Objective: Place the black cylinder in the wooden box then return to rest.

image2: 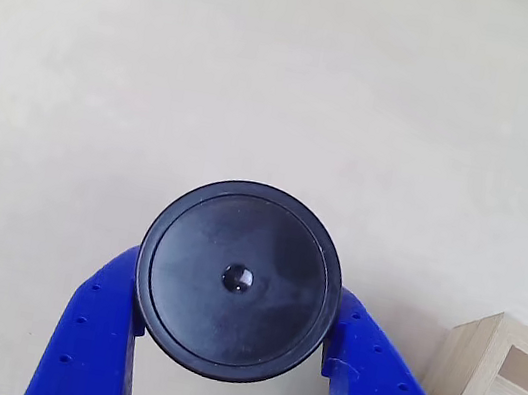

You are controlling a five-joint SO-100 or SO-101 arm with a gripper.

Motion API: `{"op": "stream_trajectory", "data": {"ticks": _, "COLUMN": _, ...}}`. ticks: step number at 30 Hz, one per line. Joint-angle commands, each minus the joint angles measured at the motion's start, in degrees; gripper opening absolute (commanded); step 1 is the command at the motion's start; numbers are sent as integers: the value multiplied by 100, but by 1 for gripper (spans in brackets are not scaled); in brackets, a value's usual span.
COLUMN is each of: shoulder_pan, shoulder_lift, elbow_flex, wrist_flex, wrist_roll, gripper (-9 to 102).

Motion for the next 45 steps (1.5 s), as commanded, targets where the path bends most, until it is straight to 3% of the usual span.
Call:
{"op": "stream_trajectory", "data": {"ticks": 1, "shoulder_pan": 9, "shoulder_lift": -246, "elbow_flex": -624, "wrist_flex": -272, "wrist_roll": 44, "gripper": 21}}
{"op": "stream_trajectory", "data": {"ticks": 27, "shoulder_pan": 62, "shoulder_lift": -1046, "elbow_flex": -580, "wrist_flex": -255, "wrist_roll": -132, "gripper": 16}}
{"op": "stream_trajectory", "data": {"ticks": 45, "shoulder_pan": 580, "shoulder_lift": -2698, "elbow_flex": 765, "wrist_flex": -229, "wrist_roll": 97, "gripper": 16}}
